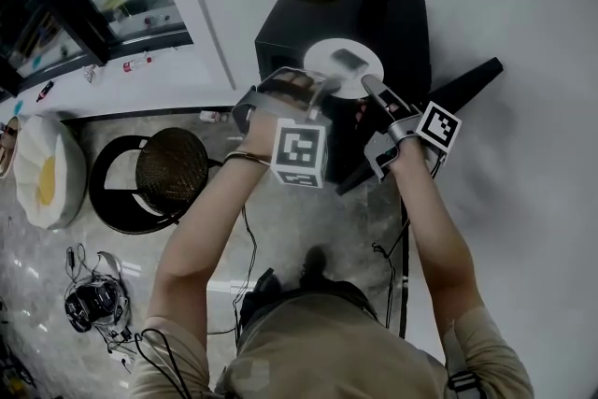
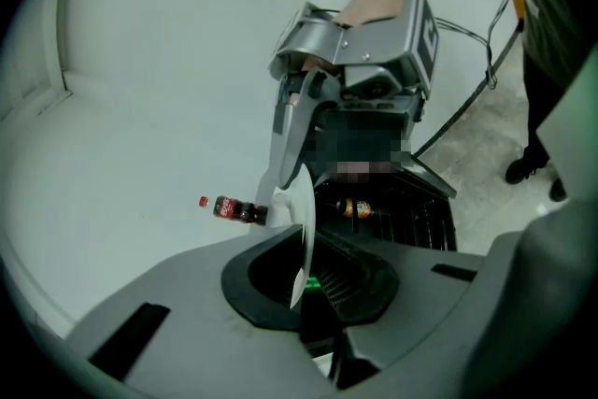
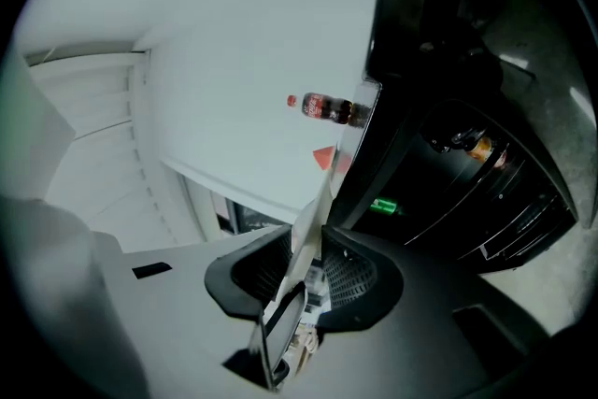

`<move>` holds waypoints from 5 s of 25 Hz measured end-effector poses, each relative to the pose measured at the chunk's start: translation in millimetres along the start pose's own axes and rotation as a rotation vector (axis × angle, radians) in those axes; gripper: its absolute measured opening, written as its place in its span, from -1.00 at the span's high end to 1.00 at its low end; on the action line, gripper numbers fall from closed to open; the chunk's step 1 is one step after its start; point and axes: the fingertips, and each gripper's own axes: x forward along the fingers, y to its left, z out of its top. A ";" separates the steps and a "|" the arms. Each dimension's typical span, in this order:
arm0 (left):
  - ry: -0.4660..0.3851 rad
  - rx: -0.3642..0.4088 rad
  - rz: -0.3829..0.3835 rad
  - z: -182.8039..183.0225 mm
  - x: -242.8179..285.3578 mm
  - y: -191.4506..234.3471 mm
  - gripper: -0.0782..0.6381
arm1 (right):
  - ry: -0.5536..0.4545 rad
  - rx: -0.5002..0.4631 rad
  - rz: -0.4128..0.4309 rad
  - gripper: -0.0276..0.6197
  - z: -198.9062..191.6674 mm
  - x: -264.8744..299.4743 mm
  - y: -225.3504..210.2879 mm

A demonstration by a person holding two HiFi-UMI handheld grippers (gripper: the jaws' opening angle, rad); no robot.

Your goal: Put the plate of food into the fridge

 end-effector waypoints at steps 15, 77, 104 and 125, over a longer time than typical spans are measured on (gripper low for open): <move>-0.001 0.014 0.030 -0.7 -8.8 -14.5 0.70 | -0.032 0.205 -0.027 0.78 -14.9 -5.6 -11.7; -0.073 -0.330 -0.017 -19.9 -153.1 -124.7 0.55 | -0.038 0.267 -0.061 0.80 -176.5 -80.7 1.1; -0.072 -0.447 -0.133 -19.2 -139.3 -173.3 0.47 | -0.008 0.318 -0.096 0.80 -197.1 -95.9 -53.7; 0.006 -0.601 -0.133 -0.5 -116.5 -172.2 0.42 | 0.073 0.324 -0.076 0.80 -157.4 -108.2 -78.1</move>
